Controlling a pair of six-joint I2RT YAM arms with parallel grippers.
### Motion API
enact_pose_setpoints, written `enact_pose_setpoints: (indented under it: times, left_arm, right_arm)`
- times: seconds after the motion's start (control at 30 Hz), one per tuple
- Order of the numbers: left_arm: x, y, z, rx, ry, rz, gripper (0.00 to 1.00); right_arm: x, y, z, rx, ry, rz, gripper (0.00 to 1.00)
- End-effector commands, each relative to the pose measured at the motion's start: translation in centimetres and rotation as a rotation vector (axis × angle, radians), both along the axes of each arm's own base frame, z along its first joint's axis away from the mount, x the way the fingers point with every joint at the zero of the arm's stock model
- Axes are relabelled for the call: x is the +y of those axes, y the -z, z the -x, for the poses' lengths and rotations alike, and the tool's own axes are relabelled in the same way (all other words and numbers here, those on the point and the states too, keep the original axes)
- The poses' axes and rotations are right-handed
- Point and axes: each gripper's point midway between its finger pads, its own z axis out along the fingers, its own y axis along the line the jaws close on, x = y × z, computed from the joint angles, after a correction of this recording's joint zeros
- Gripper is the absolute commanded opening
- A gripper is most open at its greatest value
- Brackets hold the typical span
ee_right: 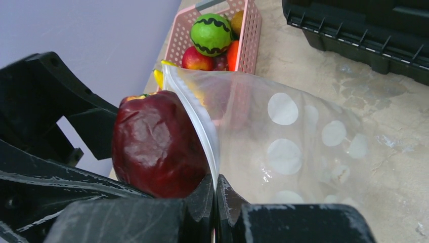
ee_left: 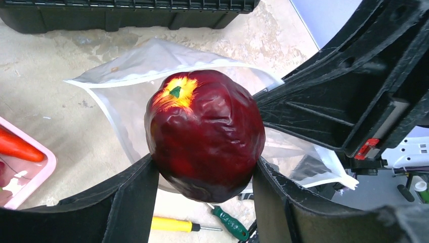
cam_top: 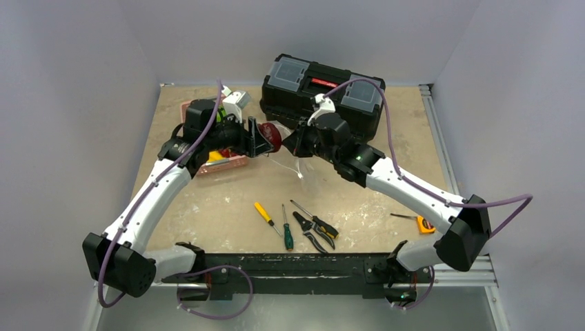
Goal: Place the food in the zip-top bag and seal the zipper
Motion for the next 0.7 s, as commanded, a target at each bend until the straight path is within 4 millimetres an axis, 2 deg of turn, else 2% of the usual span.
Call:
enact_pose_setpoints:
  times: [0.0,0.1,0.2,0.4,0.67]
  left_arm:
    - [-0.9,-2.0,0.0,-0.053,0.06,0.019,0.44]
    - [-0.8,-2.0,0.2,-0.062,0.065,0.017,0.65]
    - [-0.6,-2.1,0.3,-0.083,0.058,0.009,0.75]
    - [-0.2,-2.5,0.5,-0.115,0.041,0.0,0.87]
    - [1.3,-3.0,0.1,-0.163,-0.05,-0.038,0.89]
  right_arm:
    - [0.0,-3.1,-0.2,-0.057,0.016,-0.083,0.0]
    - [0.0,-2.8,-0.3,-0.061,0.011,-0.066,0.0]
    - [0.2,-2.6,-0.2,-0.063,-0.001,-0.056,0.0]
    - [0.3,-2.4,-0.4,-0.063,-0.008,-0.037,0.0]
    - [-0.1,-1.9,-0.2,-0.056,-0.001,-0.024,0.0]
